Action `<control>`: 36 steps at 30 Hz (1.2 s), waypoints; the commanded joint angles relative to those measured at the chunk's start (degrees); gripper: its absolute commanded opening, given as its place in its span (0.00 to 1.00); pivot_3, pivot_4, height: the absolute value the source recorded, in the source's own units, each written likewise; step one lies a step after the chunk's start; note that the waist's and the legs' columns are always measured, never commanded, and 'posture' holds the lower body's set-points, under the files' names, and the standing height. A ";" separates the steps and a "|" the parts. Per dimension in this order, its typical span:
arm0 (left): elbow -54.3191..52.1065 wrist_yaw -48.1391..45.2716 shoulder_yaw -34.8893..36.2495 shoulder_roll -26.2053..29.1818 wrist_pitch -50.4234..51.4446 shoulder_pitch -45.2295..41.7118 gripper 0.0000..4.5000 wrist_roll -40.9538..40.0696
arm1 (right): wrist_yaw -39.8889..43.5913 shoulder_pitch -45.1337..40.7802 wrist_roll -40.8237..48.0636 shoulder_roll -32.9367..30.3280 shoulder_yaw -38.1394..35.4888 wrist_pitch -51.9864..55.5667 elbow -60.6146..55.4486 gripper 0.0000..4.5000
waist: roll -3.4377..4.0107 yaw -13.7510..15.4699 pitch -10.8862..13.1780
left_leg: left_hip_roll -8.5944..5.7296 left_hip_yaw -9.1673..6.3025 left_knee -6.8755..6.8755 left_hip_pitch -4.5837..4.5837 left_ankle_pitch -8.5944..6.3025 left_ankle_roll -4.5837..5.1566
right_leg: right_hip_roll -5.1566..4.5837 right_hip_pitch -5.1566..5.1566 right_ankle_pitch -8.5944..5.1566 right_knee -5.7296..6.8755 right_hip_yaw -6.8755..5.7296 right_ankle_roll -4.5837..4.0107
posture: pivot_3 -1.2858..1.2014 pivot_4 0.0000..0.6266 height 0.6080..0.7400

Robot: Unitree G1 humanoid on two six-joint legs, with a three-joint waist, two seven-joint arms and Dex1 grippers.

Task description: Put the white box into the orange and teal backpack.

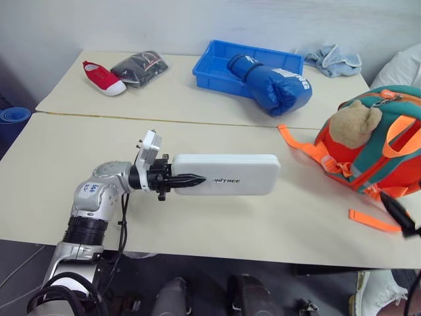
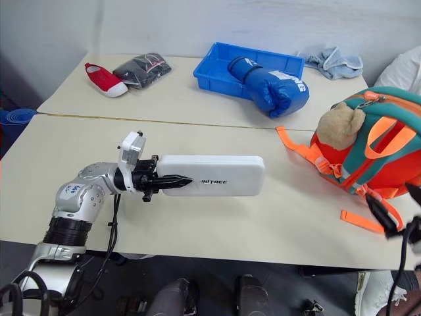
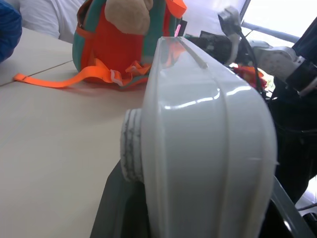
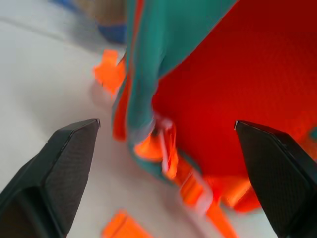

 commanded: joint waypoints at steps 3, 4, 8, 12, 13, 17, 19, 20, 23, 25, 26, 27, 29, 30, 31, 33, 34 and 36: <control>-1.54 -0.19 2.17 1.21 0.45 -0.63 0.27 -0.46 | 4.57 -11.93 0.13 -3.27 9.14 -0.67 9.09 0.95 | 0.00 0.09 0.01 | 0.04 -0.04 -0.02 -0.05 0.03 -0.04 | 0.05 -0.05 -0.01 0.01 -0.06 -0.02 | 0.52 0.24 1.00; -1.75 -0.04 2.70 1.60 0.80 -0.39 0.27 -0.70 | 5.07 -14.24 -0.18 -3.27 10.69 -1.13 10.69 0.91 | 0.01 0.14 0.01 | 0.05 -0.05 -0.02 -0.06 0.07 -0.05 | 0.06 -0.05 -0.01 0.00 -0.07 -0.02 | 0.52 0.24 1.00; -2.62 0.71 4.59 2.87 2.44 0.74 0.27 -1.69 | 6.39 -20.63 -1.90 -2.89 15.07 -4.03 16.76 0.64 | 0.01 0.27 0.02 | 0.04 -0.03 0.06 -0.13 0.09 -0.02 | 0.04 -0.07 -0.01 0.00 -0.08 -0.01 | 0.52 0.24 1.00; -2.61 2.26 7.43 3.95 5.28 2.22 0.27 -2.88 | 7.48 -23.22 -2.36 -0.71 19.05 -6.08 17.07 0.32 | 0.01 0.23 0.01 | 0.04 -0.02 0.11 -0.13 0.08 0.01 | 0.01 -0.05 0.00 0.02 -0.07 0.01 | 0.52 0.24 1.00; -1.72 2.73 8.47 4.31 6.07 2.42 0.27 -3.30 | 7.71 -23.25 -1.73 0.02 20.23 -5.43 15.24 0.25 | 0.01 0.22 0.01 | 0.05 -0.03 0.09 -0.12 0.08 0.01 | 0.01 -0.05 0.00 0.03 -0.07 0.01 | 0.52 0.24 1.00; 2.69 3.26 11.32 5.97 6.12 3.09 0.27 -2.40 | 6.74 -23.01 0.77 3.19 25.85 -1.15 4.46 0.01 | 0.02 -0.72 0.02 | 0.07 -0.05 0.07 -0.12 0.11 -0.05 | 0.02 -0.08 0.00 0.08 -0.07 0.01 | 0.52 0.24 1.00; 6.20 3.34 12.61 6.98 5.22 2.84 0.27 -1.54 | 5.71 -23.48 3.17 4.47 28.75 2.58 -2.03 0.01 | 0.03 -1.08 0.03 | 0.08 -0.05 0.03 -0.11 0.13 -0.08 | 0.02 -0.11 0.00 0.12 -0.06 0.01 | 0.52 0.24 1.00; 7.52 3.37 13.10 7.24 4.77 2.62 0.27 -1.30 | 5.29 -23.73 4.11 4.87 29.73 4.00 -4.30 0.01 | 0.04 -1.10 0.03 | 0.08 -0.05 0.01 -0.11 0.14 -0.10 | 0.03 -0.13 0.00 0.15 -0.06 0.00 | 0.52 0.24 1.00; 10.12 5.18 15.30 7.52 5.90 1.74 0.27 -2.02 | 3.21 -24.34 8.73 6.99 32.58 8.48 -11.71 0.01 | 0.03 -0.83 0.03 | 0.09 -0.07 -0.01 -0.15 0.15 -0.13 | 0.03 -0.17 0.00 0.16 -0.09 0.00 | 0.52 0.24 1.00; 10.39 6.16 16.89 8.01 6.78 1.71 0.27 -2.67 | 1.10 -24.63 13.16 8.53 34.14 12.20 -16.84 0.01 | 0.02 -0.85 0.04 | 0.09 -0.11 -0.01 -0.18 0.14 -0.12 | 0.01 -0.17 0.00 0.22 -0.11 0.00 | 0.52 0.24 1.00; 9.49 6.44 17.72 8.51 7.75 2.12 0.27 -3.30 | 0.07 -24.55 15.99 8.76 34.59 14.60 -19.55 0.01 | 0.02 -0.87 0.04 | 0.08 -0.13 -0.02 -0.22 0.14 -0.12 | 0.00 -0.20 0.00 0.31 -0.12 0.00 | 0.52 0.24 1.00; 8.35 6.57 18.49 9.07 9.02 2.63 0.27 -4.00 | -0.92 -24.28 19.16 8.62 34.70 16.95 -21.92 0.01 | 0.02 -0.89 0.04 | 0.08 -0.13 -0.03 -0.24 0.14 -0.12 | -0.01 -0.21 0.00 0.32 -0.11 0.00 | 0.52 0.24 1.00; 6.12 6.84 20.13 10.10 11.43 3.68 0.27 -5.61 | -2.39 -22.86 26.07 7.33 34.46 21.34 -26.41 0.01 | 0.02 -0.90 0.04 | 0.09 -0.16 -0.05 -0.29 0.13 -0.11 | -0.01 -0.25 0.00 0.30 -0.13 0.00 | 0.52 0.24 1.00; 5.26 7.23 21.02 10.44 12.41 4.08 0.27 -6.35 | -1.98 -21.42 28.33 5.72 34.35 23.19 -28.48 0.01 | 0.02 -0.85 0.04 | 0.09 -0.18 -0.07 -0.29 0.11 -0.11 | -0.01 -0.24 0.00 0.28 -0.13 -0.01 | 0.52 0.24 1.00; 4.26 7.71 22.14 10.69 13.49 4.52 0.27 -7.43 | -1.15 -19.40 30.47 3.45 33.88 25.02 -30.40 0.01 | 0.02 -0.83 0.04 | 0.08 -0.19 -0.08 -0.30 0.09 -0.09 | -0.04 -0.24 0.00 0.26 -0.14 -0.01 | 0.52 0.24 1.00; 2.62 9.03 24.41 10.80 15.49 5.10 0.27 -9.52 | -0.51 -15.90 34.78 -0.64 31.84 27.64 -32.34 0.01 | 0.00 -0.67 0.04 | 0.07 -0.28 -0.11 -0.33 0.03 -0.03 | -0.10 -0.18 -0.01 0.07 -0.20 -0.01 | 0.52 0.24 1.00; 1.96 9.65 25.26 10.77 16.24 5.26 0.27 -10.34 | -0.61 -14.75 36.73 -2.11 30.79 28.39 -32.66 0.01 | -0.01 -0.67 0.04 | 0.07 -0.33 -0.10 -0.34 0.01 -0.01 | -0.10 -0.13 0.00 0.02 -0.23 -0.01 | 0.52 0.24 1.00; -0.43 10.53 27.91 10.75 18.78 5.96 0.27 -13.61 | -0.55 -12.79 37.59 -4.74 27.25 28.44 -31.06 0.01 | -0.08 -0.67 0.08 | -0.02 -0.33 -0.04 -0.34 -0.05 0.10 | -0.22 -0.09 0.00 -0.10 -0.24 0.00 | 0.52 0.24 1.00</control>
